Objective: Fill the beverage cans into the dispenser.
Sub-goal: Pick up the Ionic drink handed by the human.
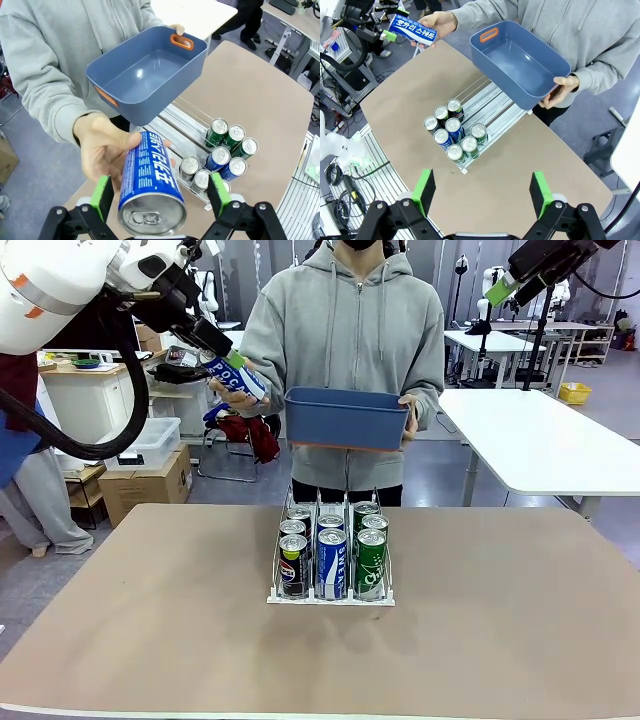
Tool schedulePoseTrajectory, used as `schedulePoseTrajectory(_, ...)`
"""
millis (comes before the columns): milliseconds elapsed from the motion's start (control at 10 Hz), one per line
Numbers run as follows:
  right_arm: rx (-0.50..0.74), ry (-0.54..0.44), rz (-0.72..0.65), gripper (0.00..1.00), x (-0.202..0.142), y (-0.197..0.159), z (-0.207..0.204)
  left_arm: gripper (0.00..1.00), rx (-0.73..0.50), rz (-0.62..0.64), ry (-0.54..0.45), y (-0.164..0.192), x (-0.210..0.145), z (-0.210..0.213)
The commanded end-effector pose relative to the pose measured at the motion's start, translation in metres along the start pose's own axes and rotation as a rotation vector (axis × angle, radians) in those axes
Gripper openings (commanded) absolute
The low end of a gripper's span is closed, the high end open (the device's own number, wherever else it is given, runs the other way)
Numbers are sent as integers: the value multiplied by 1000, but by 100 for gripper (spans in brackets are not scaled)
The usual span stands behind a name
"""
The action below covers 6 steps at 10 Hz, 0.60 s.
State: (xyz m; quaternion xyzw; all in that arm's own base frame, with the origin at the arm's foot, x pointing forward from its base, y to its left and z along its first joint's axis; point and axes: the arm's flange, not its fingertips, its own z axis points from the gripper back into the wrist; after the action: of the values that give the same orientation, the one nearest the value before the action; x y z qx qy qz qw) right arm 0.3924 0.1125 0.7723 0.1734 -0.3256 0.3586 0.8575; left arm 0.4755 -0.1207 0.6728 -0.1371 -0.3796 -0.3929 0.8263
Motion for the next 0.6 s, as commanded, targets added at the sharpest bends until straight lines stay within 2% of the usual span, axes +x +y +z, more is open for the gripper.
schedulePoseTrajectory(0,-5,6,-1,100,0,0,0,100,5,-9,-24,6,-2,-4)
schedulePoseTrajectory(500,-5,6,-1,100,0,0,0,100,44,-17,-8,7,-2,-3)
